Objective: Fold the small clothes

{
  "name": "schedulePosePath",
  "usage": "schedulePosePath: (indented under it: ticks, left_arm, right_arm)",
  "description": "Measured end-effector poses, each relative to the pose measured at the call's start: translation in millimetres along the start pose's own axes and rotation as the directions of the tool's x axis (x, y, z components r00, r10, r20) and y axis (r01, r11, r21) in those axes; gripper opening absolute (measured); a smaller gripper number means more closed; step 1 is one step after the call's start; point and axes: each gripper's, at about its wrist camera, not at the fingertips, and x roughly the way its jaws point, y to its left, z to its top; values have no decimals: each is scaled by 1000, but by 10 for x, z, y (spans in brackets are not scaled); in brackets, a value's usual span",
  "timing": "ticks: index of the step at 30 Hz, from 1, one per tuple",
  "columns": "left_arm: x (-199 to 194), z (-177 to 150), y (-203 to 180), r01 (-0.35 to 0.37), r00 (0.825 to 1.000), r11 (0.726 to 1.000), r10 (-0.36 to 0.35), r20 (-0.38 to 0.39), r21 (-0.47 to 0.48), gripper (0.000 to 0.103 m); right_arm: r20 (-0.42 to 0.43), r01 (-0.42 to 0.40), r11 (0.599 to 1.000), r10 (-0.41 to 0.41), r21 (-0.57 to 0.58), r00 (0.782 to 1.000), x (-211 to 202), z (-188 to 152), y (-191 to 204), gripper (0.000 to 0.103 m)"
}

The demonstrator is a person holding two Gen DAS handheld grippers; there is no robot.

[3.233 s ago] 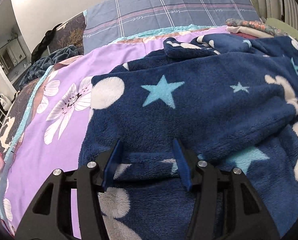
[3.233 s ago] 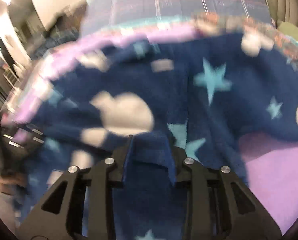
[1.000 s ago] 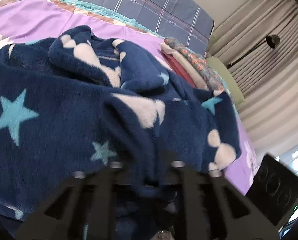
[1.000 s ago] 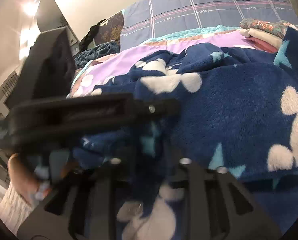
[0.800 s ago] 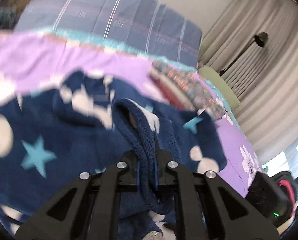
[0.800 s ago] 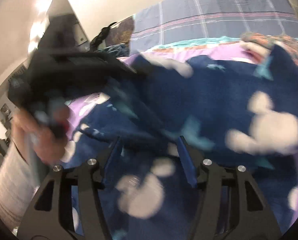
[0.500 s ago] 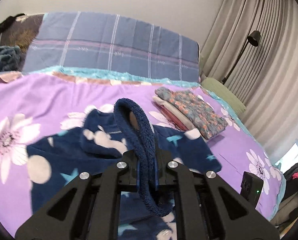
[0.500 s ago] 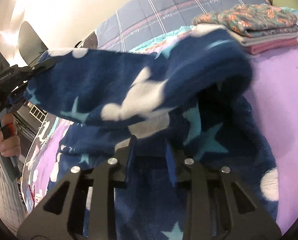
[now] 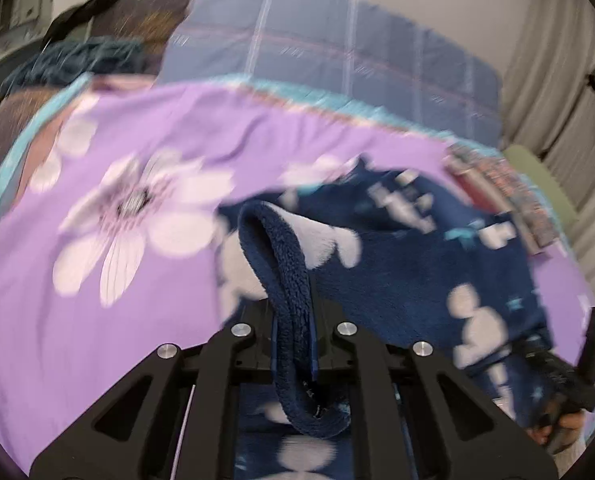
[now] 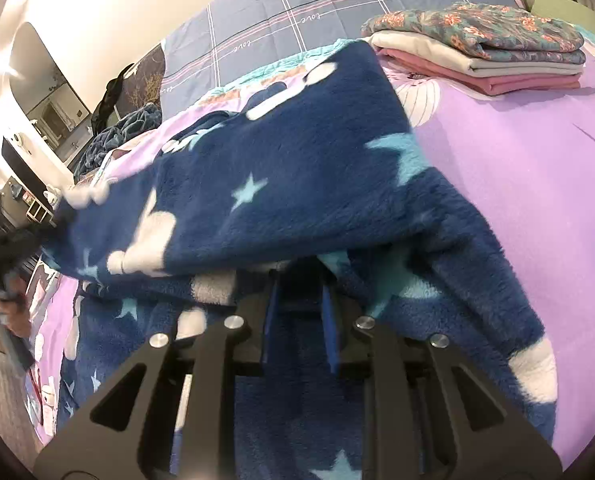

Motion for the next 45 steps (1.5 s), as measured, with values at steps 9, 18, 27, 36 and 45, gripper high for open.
schedulePosePath:
  ticks: [9, 18, 27, 36, 45]
  left_arm:
    - [-517, -48, -83, -35, 976, 999, 38, 212, -17, 38]
    - [335, -492, -571, -139, 990, 982, 134, 48, 129, 46]
    - [366, -507, -612, -188, 982, 969, 180, 63, 158, 49]
    - [349, -537, -623, -185, 982, 970, 176, 69, 159, 51]
    - [326, -547, -610, -142, 989, 979, 132, 73, 149, 57]
  right_arm:
    - [3, -8, 1000, 8, 6, 1000, -16, -4, 0, 21]
    - [15, 54, 989, -52, -134, 999, -7, 62, 342, 24]
    - [2, 221, 958, -226, 181, 974, -137, 146, -472, 0]
    - [32, 155, 976, -152, -151, 988, -580, 139, 422, 9]
    - [23, 253, 959, -252, -126, 967, -56, 254, -61, 35]
